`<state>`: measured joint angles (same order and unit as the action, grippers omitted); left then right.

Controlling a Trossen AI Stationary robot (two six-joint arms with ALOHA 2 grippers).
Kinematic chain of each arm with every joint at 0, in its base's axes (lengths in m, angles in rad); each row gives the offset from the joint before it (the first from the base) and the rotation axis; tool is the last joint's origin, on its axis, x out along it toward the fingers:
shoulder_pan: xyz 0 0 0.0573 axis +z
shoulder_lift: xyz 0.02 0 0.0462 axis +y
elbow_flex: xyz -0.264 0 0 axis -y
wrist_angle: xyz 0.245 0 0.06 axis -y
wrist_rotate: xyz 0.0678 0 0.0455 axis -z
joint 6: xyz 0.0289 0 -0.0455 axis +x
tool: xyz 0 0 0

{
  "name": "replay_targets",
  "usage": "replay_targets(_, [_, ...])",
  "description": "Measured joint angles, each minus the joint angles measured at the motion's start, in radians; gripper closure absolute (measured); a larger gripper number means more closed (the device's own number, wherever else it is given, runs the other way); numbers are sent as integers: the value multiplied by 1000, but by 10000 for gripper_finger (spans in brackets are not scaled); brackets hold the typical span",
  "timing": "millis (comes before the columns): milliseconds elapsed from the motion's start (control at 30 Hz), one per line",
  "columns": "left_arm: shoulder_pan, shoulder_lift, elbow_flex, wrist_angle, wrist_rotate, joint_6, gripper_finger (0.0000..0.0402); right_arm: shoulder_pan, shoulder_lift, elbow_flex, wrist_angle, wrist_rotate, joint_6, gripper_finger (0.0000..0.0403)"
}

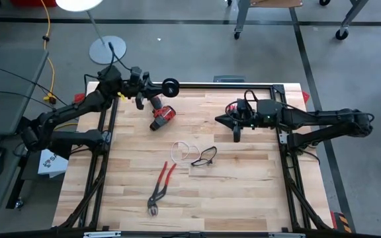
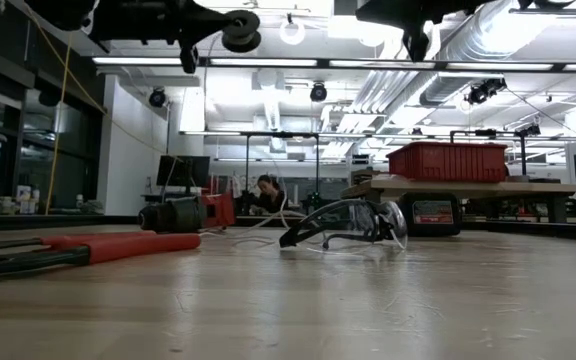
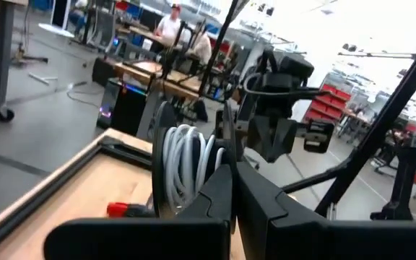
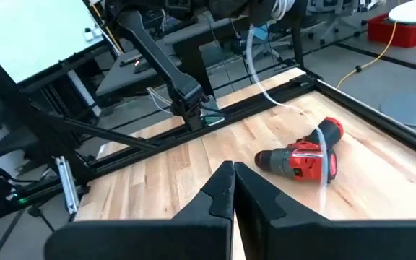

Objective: Coil cords
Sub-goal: Coil the white wire onto the black spool

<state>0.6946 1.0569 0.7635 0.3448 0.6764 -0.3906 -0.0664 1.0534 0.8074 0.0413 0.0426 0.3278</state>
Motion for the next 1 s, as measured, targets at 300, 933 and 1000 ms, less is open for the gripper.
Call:
replay_targets(300, [-18, 1, 5, 133, -17, -159, 401, 3, 0, 1, 44, 12, -39, 403])
replay_targets(933, [-176, 2, 262, 58, -331, -27, 401, 21, 0, 85, 205, 1, -194, 403])
replay_targets(1000, [-192, 1, 278, 55, -339, -18, 402, 37, 0, 105, 203, -2, -229, 403])
